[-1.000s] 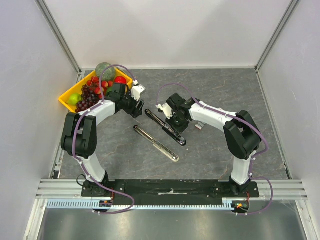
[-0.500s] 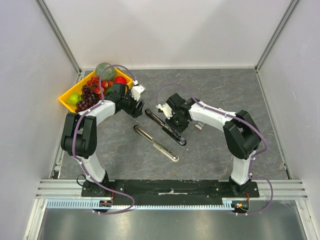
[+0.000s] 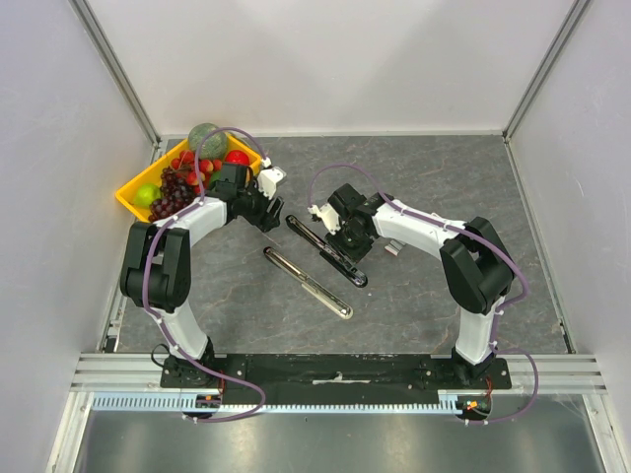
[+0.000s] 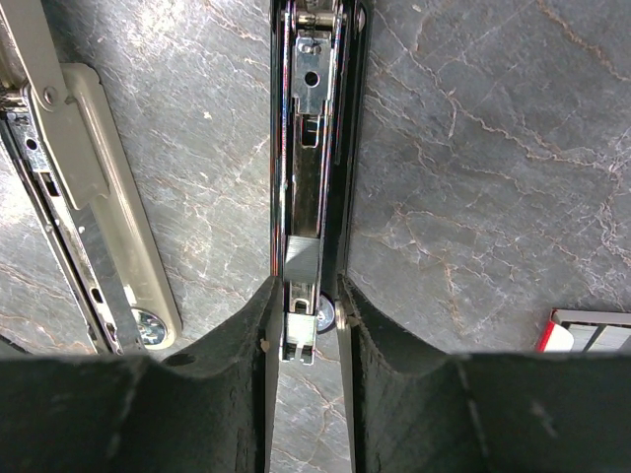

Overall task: Load the staples into the stapler
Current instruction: Install the staple into the stapler.

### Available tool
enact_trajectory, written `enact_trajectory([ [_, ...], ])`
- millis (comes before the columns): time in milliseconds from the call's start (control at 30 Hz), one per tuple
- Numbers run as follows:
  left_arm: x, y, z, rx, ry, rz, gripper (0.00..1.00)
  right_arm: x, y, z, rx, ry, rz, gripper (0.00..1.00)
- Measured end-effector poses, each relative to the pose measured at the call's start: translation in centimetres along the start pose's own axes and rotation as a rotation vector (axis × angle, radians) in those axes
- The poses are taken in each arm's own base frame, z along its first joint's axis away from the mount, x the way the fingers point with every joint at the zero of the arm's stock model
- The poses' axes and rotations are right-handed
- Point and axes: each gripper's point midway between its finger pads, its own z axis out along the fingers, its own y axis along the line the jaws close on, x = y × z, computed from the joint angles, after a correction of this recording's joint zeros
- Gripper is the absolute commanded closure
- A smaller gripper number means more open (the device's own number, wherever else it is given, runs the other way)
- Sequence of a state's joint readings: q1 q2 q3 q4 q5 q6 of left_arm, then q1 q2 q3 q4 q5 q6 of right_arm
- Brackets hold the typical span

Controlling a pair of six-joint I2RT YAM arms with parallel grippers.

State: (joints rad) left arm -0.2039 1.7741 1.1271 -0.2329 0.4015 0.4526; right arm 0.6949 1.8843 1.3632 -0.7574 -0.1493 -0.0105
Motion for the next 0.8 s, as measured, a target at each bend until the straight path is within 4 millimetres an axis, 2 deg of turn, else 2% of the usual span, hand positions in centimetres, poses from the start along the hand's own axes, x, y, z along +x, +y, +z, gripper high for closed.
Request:
enact_trajectory([
  [467,0.0,0.1,0.0,-0.001,0.0,-0.001,0.28,0.2,0.2,-0.1,-0.015,0.015,-0.024,0.57],
  [667,0.1,0.2,-0.1,-0.003,0.0,-0.003,0.27,-1.5,-0.1,-1.0,-0.006,-0.026,-0.054,0.56],
  [800,0.0,0.3,-0.1,-0.005,-0.002,-0.004,0.28,-2.1,-1.0,-1.4,0.011,-0.044,-0.05,0.55],
])
